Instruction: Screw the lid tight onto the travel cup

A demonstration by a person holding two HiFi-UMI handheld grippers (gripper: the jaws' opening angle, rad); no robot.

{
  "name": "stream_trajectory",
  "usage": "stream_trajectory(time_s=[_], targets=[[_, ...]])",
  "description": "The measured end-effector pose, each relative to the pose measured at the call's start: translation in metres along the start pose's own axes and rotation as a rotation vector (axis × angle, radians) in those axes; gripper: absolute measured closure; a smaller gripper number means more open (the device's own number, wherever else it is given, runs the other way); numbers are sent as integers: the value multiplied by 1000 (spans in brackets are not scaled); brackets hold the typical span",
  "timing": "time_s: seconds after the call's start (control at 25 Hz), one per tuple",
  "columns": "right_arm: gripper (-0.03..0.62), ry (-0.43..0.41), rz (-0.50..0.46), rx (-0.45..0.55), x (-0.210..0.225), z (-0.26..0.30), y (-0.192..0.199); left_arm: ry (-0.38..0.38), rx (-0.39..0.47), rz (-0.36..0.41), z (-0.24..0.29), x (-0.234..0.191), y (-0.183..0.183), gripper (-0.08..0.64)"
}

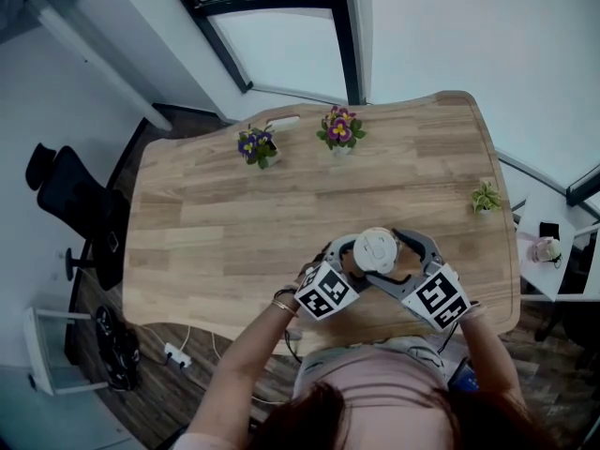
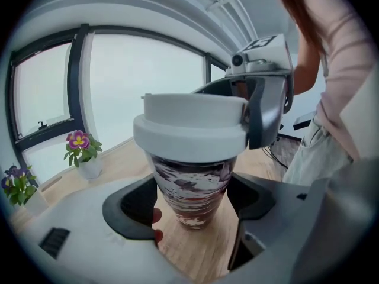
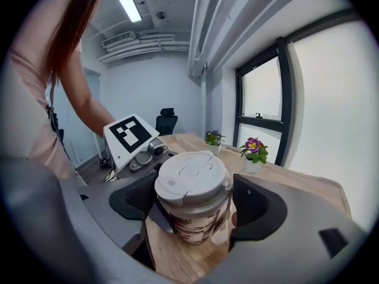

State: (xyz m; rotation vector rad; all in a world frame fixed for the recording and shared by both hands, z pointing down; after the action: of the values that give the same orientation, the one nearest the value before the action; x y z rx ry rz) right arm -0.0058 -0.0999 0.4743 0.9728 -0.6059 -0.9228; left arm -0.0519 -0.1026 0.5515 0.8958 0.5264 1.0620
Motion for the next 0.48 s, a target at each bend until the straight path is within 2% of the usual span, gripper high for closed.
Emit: stream_trajectory(time_s=[0.12, 0.24, 0.36, 0.44, 0.48], targets=[[201, 32, 3, 15, -2, -1, 0, -7, 3, -3, 0, 1, -1, 204], [206, 173, 56, 52, -5, -2, 1, -57, 15, -27, 0, 0, -2, 204], [210, 288, 161, 86, -6, -2, 6, -145, 40, -79, 2, 0, -3, 204], [212, 297, 200, 100, -6, -3, 10, -168, 47, -95, 2, 2, -3, 204], [212, 275, 202, 99, -6, -3, 11, -161, 46, -93, 3, 2, -2, 204]])
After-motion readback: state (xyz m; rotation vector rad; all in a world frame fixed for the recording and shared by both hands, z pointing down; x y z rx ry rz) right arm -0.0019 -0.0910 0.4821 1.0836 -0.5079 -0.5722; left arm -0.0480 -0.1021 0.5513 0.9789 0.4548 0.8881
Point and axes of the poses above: the fingertips, and each gripper's own axes: z forward along the fingers, x to its right, y out of its underside, the point moved 4 cm from there along -z, backward along the fingers, and after that the axes turned 3 degrees about -y, right-handed, at the moved point
